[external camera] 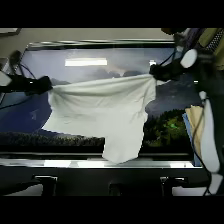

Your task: Fold the clothes and pants, and hang the long-sleeved shirts on hangers.

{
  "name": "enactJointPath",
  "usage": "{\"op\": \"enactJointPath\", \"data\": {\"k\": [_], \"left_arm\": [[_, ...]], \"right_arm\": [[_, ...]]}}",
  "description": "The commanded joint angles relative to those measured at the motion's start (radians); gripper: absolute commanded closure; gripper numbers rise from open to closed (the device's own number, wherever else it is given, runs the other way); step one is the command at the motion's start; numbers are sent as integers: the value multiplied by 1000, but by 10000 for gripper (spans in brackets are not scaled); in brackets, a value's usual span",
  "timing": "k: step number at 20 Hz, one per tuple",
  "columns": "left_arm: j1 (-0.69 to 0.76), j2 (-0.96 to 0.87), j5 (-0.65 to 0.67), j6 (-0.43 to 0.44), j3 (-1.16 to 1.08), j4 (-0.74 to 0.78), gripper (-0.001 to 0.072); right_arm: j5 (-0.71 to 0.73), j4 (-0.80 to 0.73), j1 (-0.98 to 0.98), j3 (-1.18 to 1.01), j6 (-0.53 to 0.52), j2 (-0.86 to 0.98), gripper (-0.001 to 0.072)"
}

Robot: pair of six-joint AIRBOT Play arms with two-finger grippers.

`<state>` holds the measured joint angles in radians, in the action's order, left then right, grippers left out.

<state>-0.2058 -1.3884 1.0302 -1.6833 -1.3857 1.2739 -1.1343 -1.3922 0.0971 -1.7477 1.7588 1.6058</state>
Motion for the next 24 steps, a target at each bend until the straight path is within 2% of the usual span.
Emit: {"op": "enactJointPath", "data": {"k": [1, 2, 5, 6, 7, 8, 9, 11, 14, 16, 20, 24], "left_arm": [[40, -227, -63, 7, 10, -14, 692], [45, -264, -62, 7, 10, -18, 692], [42, -304, -62, 7, 10, -25, 687], [36, -302, -60, 7, 2, -25, 612], [24, -299, -43, 8, -16, -25, 401], [9, -294, -11, 7, -39, -25, 178], [-13, -287, 48, 16, -70, -25, 85], [-64, -265, 182, 63, -126, -28, 85], [-148, -180, 300, 58, -121, -58, 86], [-184, -106, 302, 61, -94, -100, 87], [-192, -27, 299, 61, -83, -92, 87], [-192, -27, 335, 61, -83, -96, 87]], "right_arm": [[69, 125, 0, -1, 47, 227, 680], [72, 164, 0, -2, 49, 262, 665], [47, 213, 0, -2, 61, 300, 475], [23, 212, -3, -2, 58, 290, 434], [-6, 217, -14, -2, 20, 270, 430], [-38, 252, -32, -2, -68, 241, 404], [-80, 298, -60, -2, -164, 205, 380], [-222, 330, -148, 0, -292, 125, 293], [-404, 372, -294, 107, -426, 11, 289], [-377, 475, -360, 328, -467, -87, 289], [-226, 566, -372, 819, -565, -256, 289], [-112, 713, -372, 1091, -681, -306, 290]]}}
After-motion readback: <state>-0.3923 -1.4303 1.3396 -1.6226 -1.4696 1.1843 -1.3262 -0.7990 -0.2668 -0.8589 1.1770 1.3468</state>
